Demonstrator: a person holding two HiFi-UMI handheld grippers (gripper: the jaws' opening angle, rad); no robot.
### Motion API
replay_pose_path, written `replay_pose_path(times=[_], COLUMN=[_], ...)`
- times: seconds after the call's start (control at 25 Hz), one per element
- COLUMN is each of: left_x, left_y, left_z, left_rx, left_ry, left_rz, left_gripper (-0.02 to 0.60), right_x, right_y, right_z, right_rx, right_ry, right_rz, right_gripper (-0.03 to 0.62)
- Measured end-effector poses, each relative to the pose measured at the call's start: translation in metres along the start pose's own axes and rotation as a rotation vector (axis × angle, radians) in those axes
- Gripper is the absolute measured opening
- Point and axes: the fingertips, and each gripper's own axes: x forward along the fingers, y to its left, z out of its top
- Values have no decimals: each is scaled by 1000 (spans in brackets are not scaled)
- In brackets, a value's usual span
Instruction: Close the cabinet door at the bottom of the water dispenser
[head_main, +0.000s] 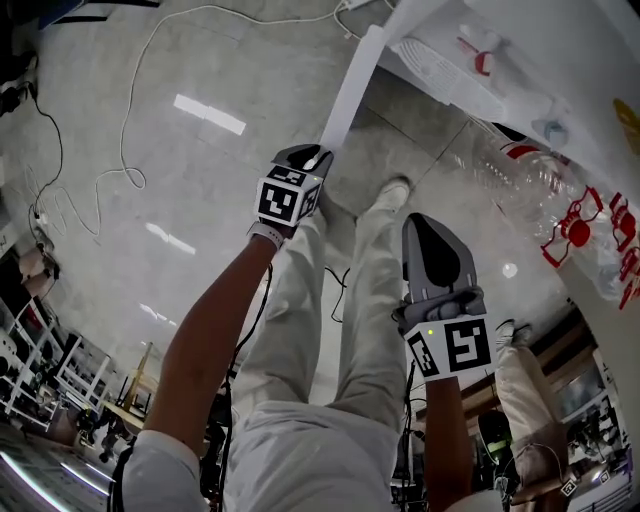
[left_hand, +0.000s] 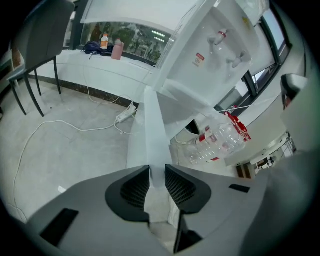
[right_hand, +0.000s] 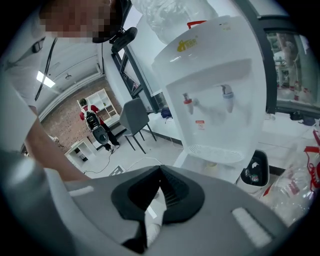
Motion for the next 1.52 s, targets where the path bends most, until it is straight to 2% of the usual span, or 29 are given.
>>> replay_pose_path(times=[0.2, 0.48, 0.76, 0.92, 1.08, 1.36, 1.52], left_x=[5, 11, 24, 36, 49, 65, 72], left_y=[-17, -35, -62, -83, -105, -127, -136], left_z=[-1, 0, 1, 5, 11, 22, 28], left_rx=[20, 0, -2, -60, -72, -220, -252], left_ry=[18, 35, 75, 71, 74, 57, 61], left_rz=[6, 33, 4, -36, -61, -112, -117], left_gripper=[104, 106, 101, 94, 89, 84, 84], right_x=[-14, -32, -46, -50, -54, -58, -61], right_y=[-15, -34, -50, -62, -70, -78, -86], right_z=[1, -1, -1, -1, -5, -8, -9], right_rx=[19, 41, 56, 63, 68, 79, 80], right_ry=[-24, -38, -52, -54, -50, -40, -43], right_rz=[-31, -61, -77, -87, -93, -101, -108], right_gripper=[11, 11, 11, 9, 11, 10, 10])
